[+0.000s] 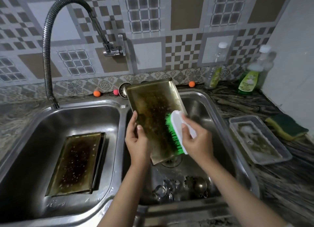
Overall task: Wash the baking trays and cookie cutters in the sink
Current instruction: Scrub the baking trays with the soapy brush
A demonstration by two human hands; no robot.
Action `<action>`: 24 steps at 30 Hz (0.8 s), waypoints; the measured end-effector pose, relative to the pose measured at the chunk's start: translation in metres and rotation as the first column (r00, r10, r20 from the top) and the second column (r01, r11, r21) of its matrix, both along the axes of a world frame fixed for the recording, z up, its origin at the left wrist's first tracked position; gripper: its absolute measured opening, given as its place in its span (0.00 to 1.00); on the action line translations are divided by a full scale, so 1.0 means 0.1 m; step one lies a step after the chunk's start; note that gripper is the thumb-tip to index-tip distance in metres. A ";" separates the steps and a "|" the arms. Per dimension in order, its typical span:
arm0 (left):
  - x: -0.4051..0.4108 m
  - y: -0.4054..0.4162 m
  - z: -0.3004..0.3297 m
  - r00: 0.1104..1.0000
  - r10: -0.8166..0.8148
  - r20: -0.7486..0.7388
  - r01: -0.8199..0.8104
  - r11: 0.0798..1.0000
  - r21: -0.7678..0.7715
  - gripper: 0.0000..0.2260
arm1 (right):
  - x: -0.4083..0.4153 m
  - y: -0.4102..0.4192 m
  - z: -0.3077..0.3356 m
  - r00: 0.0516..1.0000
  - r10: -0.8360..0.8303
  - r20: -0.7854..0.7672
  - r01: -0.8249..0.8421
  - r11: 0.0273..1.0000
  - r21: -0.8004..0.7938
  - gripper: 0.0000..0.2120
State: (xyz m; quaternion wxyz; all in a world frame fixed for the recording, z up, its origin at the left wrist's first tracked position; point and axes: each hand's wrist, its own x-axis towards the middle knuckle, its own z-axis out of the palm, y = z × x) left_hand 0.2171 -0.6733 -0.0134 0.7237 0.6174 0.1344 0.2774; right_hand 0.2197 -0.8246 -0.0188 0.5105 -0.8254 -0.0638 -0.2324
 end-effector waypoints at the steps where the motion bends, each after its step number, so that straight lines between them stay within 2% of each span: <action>1: -0.01 -0.02 0.02 1.000 0.004 0.002 -0.004 1.000 0.010 0.19 | 0.05 -0.06 0.01 0.997 -0.075 -0.009 0.075 0.997 0.017 0.15; 3: -0.03 -0.15 0.04 0.999 -0.032 0.005 0.032 0.999 0.023 0.19 | 0.01 0.06 0.09 0.995 -0.096 -0.003 0.096 0.993 0.065 0.15; 7: -0.07 -0.22 0.00 0.998 -0.069 -0.013 0.068 0.996 -0.052 0.21 | -0.33 0.34 0.12 0.990 0.122 0.072 -0.125 0.991 0.043 0.16; 8: -0.08 -0.17 -0.02 0.999 -0.048 -0.019 0.047 0.997 -0.054 0.20 | -0.28 0.22 0.08 0.993 0.109 0.055 -0.111 0.993 0.031 0.16; 11: -0.11 -0.11 -0.01 1.000 -0.009 -0.020 0.009 1.000 -0.012 0.19 | -0.03 -0.19 -0.03 0.992 -0.119 -0.029 0.120 0.993 0.019 0.16; 13: -0.13 -0.21 0.01 0.999 -0.038 -0.011 0.039 0.999 0.005 0.19 | -0.04 -0.11 0.01 0.988 -0.151 -0.034 0.152 0.987 0.051 0.16; 16: -0.13 -0.28 0.01 0.997 -0.076 -0.022 0.076 0.997 -0.033 0.21 | -0.32 0.29 0.11 0.996 0.087 0.020 -0.088 0.995 0.044 0.16; 18: -0.14 -0.23 -0.01 0.997 -0.073 -0.028 0.072 0.997 -0.033 0.21 | -0.28 0.23 0.13 0.990 0.129 0.058 -0.131 0.991 0.023 0.16; 21: -0.22 -0.17 -0.01 0.995 -0.101 -0.013 0.102 0.993 0.067 0.19 | 0.21 -0.12 0.18 0.997 -0.076 -0.027 0.074 0.996 -0.045 0.16; 24: -0.29 -0.27 -0.01 0.982 -0.187 -0.010 0.186 0.967 0.172 0.21 | 0.54 -0.14 0.29 0.979 -0.179 -0.093 0.182 0.983 0.019 0.15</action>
